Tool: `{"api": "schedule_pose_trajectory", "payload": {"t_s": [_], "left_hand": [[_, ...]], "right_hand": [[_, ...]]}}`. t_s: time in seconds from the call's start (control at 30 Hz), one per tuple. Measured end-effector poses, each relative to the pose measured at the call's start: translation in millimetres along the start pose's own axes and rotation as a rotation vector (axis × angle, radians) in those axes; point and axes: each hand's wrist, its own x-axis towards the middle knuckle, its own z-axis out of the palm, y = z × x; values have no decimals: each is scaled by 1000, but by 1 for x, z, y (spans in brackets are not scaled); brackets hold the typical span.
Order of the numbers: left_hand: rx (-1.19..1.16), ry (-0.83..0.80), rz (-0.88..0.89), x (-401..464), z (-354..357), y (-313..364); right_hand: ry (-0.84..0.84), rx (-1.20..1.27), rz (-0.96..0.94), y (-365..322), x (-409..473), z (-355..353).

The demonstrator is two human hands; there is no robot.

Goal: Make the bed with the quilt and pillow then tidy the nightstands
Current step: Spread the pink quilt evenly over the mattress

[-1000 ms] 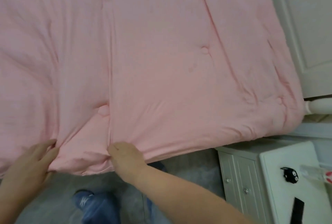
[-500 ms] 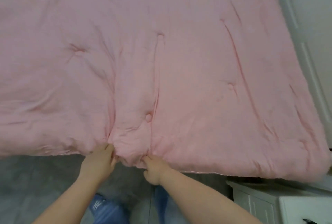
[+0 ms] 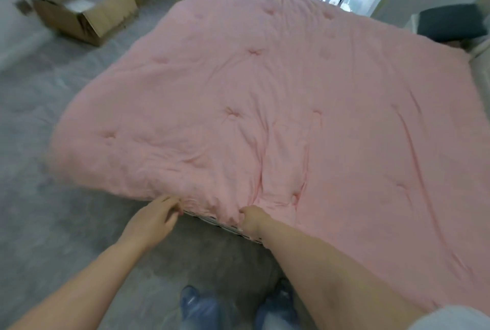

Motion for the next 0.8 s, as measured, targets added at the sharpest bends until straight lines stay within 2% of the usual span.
{"api": "schedule_pose_trajectory", "payload": {"t_s": [0.13,0.27,0.43,0.7,0.8], "left_hand": [[-20,80,-100,-25,-59,-32],[-25,58,-206,-43,-95,-58],[-45,63,-225,-40,-117,-84],[-22,-84,-309,4,-139,-142],[21,-200,-334,32,-154,-169]], "right_hand": [[24,-73,-79,-64,-7,-5],[21,-130,-100,-112,-7,-10],[47,-162,-109,-147,8,-17],[-10,-153,-98,-199,64,-35],[-43,-119,-66,-221,93,-47]]}}
